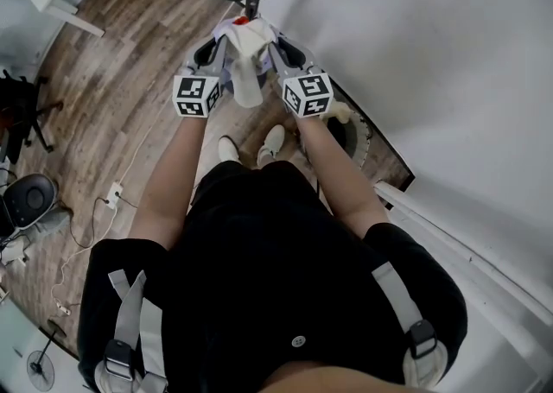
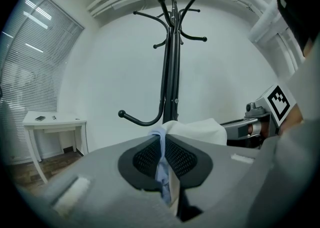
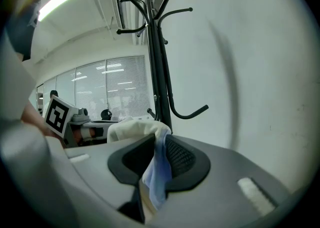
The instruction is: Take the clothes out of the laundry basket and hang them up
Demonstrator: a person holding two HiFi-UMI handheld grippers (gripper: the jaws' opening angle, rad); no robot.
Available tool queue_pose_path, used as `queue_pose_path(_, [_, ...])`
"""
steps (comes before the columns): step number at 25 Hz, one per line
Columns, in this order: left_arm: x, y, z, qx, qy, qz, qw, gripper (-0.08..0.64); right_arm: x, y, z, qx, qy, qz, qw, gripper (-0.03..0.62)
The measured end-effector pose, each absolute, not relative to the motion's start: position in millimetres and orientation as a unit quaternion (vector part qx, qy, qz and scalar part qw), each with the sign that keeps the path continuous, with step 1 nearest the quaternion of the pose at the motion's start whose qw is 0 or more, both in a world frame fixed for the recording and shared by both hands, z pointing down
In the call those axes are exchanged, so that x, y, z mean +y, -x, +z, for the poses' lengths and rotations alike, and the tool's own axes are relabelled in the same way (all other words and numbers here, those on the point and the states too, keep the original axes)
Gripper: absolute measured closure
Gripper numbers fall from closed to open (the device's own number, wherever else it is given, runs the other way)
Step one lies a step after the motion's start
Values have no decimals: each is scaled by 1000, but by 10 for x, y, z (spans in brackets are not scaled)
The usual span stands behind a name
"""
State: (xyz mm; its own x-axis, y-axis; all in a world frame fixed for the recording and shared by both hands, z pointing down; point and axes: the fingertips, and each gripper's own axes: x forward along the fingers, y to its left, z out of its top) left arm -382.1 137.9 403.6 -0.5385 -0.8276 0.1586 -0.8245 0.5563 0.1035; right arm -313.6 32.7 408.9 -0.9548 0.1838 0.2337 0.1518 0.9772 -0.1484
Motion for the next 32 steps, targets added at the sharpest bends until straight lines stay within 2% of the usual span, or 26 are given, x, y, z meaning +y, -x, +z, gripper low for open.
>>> queue_pose_path(5, [1365,3796,4088,-876,-471,-9,102,534,315,3119,4144,-986,83,65,130,476])
queue_pose_path(11, [1386,3750,4127,-874,-475,-5,107,525,344,3067,4191,-984,87,75,135,466])
queue_pose_path(17, [1419,3660,4181,-864,-491,1,113,426,377,3011,4224,-982,98,80,139,402])
queue_pose_path(26, [1609,3656,4290,-865,-486,14,127,233,399,2913,4256,-981,104,75,147,363])
queue_pose_path(32, [1702,3676,4163,-863,-493,20,106,209,442,2823,4154,-984,96,75,133,318])
